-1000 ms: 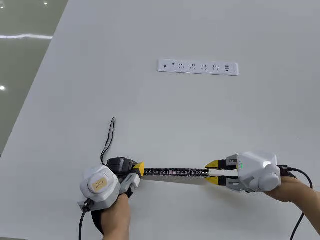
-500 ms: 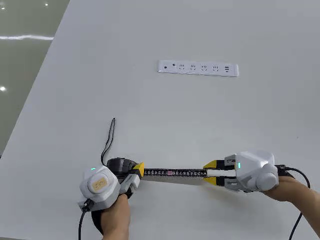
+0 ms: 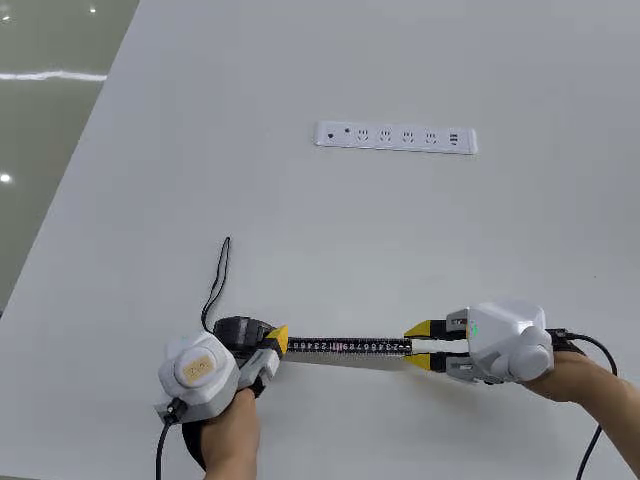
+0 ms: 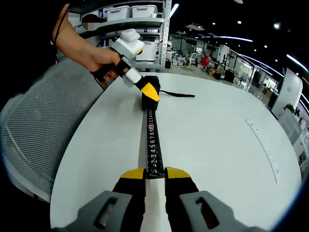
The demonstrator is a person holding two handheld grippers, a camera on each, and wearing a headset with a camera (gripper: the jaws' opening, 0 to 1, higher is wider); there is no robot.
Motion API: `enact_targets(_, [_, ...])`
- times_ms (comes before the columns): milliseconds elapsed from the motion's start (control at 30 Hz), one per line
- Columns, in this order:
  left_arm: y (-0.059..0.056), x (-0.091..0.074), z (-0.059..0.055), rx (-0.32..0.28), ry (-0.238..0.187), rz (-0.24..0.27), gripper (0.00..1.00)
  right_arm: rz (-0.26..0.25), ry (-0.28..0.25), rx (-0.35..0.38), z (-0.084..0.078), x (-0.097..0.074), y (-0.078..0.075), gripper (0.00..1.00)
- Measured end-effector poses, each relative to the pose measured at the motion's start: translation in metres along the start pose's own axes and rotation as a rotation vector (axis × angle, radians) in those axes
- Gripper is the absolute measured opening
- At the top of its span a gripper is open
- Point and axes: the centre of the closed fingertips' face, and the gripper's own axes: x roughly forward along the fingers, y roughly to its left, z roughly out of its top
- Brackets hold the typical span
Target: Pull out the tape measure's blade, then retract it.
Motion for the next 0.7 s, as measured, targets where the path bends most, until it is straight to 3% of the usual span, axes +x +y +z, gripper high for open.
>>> enact_targets(700, [0.0006, 0.0007, 0.0007, -0.004, 0.0, -0.004, 0.63, 0.01, -0.003, 0.0, 0.0033, 0.0045, -0.0002, 0.13])
